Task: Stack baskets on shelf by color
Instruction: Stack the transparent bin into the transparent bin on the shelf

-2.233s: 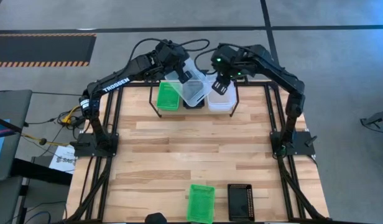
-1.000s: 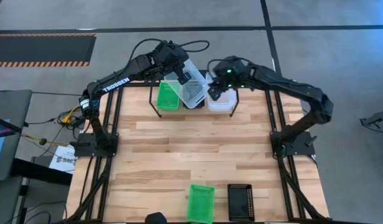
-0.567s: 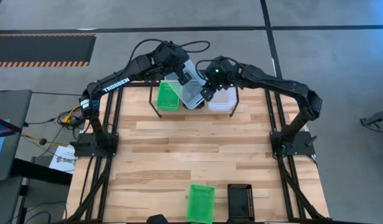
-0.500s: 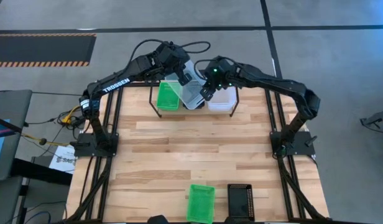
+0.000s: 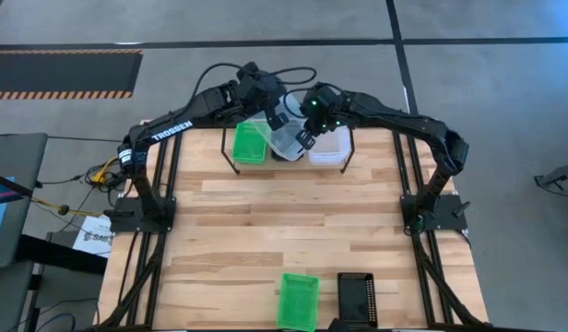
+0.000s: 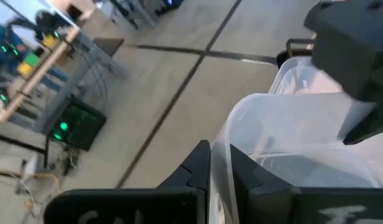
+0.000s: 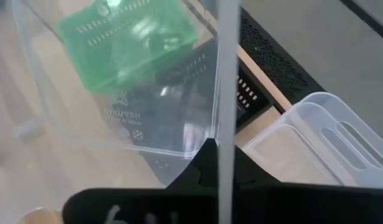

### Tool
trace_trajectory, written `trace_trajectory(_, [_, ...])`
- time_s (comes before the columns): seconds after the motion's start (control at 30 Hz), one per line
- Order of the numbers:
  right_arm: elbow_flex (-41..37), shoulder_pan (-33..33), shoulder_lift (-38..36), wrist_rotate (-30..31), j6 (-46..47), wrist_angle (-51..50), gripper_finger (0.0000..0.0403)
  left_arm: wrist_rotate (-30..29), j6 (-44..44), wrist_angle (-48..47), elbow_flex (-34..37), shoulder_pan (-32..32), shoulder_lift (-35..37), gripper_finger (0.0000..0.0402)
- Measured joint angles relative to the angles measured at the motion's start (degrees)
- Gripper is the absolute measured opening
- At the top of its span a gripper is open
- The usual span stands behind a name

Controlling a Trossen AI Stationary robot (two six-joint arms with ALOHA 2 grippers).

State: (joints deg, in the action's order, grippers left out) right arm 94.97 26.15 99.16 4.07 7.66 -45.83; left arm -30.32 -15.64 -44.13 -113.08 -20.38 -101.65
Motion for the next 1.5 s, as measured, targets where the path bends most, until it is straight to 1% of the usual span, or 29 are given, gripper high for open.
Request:
trace_trajectory(0.13, [0.1,0.2,-0.3,0.4,-1.1,0.4,0.0003,-1.0,-3.5,0.0,-0.4,2.8,1.3,0.0007])
trace_trajectory(0.23, [0.1,0.1,-0.4,-0.4,-2.2,1.0,0.0002,-2.0,-3.9,-2.1,-2.8,5.0,1.5,0.0023])
trace_trajectory(0.33, [0.2,0.1,-0.3,-0.7,-2.9,1.8,0.0001,-3.4,-4.1,-4.5,-5.4,6.6,1.5,0.0052])
trace_trajectory(0.47, [0.0,0.5,0.4,0.6,-3.4,1.2,0.0001,-1.6,-4.5,-4.7,-8.1,9.2,1.5,0.0097])
trace_trajectory(0.57, [0.0,0.9,-0.1,0.8,-3.8,1.3,0.0001,-2.7,-5.6,-4.7,-9.7,11.1,1.7,0.0131])
trace_trajectory(0.6, [0.0,0.8,-0.1,0.8,-4.2,1.3,0.0001,-4.4,-6.4,-4.8,-10.1,11.7,1.7,0.0141])
trace_trajectory(0.63, [0.0,0.8,0.0,0.8,-4.7,1.3,0.0001,-7.7,-6.8,-5.3,-10.6,12.5,1.7,0.015])
trace_trajectory(0.73, [0.0,1.4,0.1,1.1,-6.1,1.0,0.0001,-22.4,-5.0,-10.2,-12.6,14.9,1.6,0.0167])
trace_trajectory(0.8, [0.0,2.8,-0.5,1.9,-6.2,0.3,0.0001,-29.3,-0.9,-18.3,-14.1,16.2,1.7,0.017])
trace_trajectory(0.83, [0.0,3.6,-0.9,2.0,-6.2,0.2,0.0001,-30.4,3.3,-23.8,-14.7,16.8,1.8,0.0169])
trace_trajectory(0.87, [0.1,4.4,-1.4,2.4,-6.2,0.1,0.0001,-29.9,9.1,-29.7,-15.1,17.3,2.1,0.0168])
trace_trajectory(0.9, [0.3,5.6,-2.0,2.5,-6.2,-0.6,0.0001,-28.2,15.5,-35.6,-15.3,17.7,2.3,0.0166])
trace_trajectory(0.97, [0.8,7.8,-3.9,2.5,-6.4,-1.8,0.0,-23.3,29.4,-46.3,-15.1,18.3,2.9,0.0158])
trace_trajectory(1.0, [1.1,8.9,-5.0,2.5,-6.4,-1.8,0.0,-22.1,33.7,-46.2,-13.7,18.5,3.2,0.0153])
trace_trajectory(1.03, [1.3,10.2,-6.1,2.5,-6.4,-1.8,0.0,-21.2,34.7,-44.3,-11.2,19.0,4.2,0.0147])
trace_trajectory(1.07, [1.4,11.6,-7.5,2.4,-6.5,-2.0,0.0,-19.3,33.9,-43.9,-8.2,19.7,5.9,0.0141])
trace_trajectory(1.1, [1.4,12.8,-8.7,2.3,-6.8,-2.5,0.0,-19.0,33.1,-43.3,-5.9,20.4,6.8,0.0135])
trace_trajectory(1.13, [1.4,13.9,-10.0,2.3,-6.9,-2.8,0.0,-20.2,33.8,-41.8,-3.9,20.8,7.9,0.0128])
trace_trajectory(1.17, [1.4,15.2,-11.3,2.4,-6.9,-3.2,0.0,-20.9,36.4,-43.1,-1.3,21.3,9.5,0.0122])
trace_trajectory(1.2, [1.4,16.5,-12.7,2.4,-7.3,-4.2,0.0,-20.6,39.8,-46.5,1.4,21.6,10.5,0.0116])
trace_trajectory(1.3, [1.4,19.7,-16.7,2.8,-7.5,-7.2,0.0,-20.7,47.2,-45.0,11.8,21.6,14.8,0.0098])
trace_trajectory(1.37, [1.4,21.6,-18.8,3.4,-7.5,-10.5,0.0,-19.1,51.6,-44.1,18.8,22.0,18.7,0.0088])
trace_trajectory(1.5, [1.1,23.4,-22.2,3.8,-2.1,-15.7,0.0,-15.3,59.8,-38.4,33.0,22.8,26.2,0.0071])
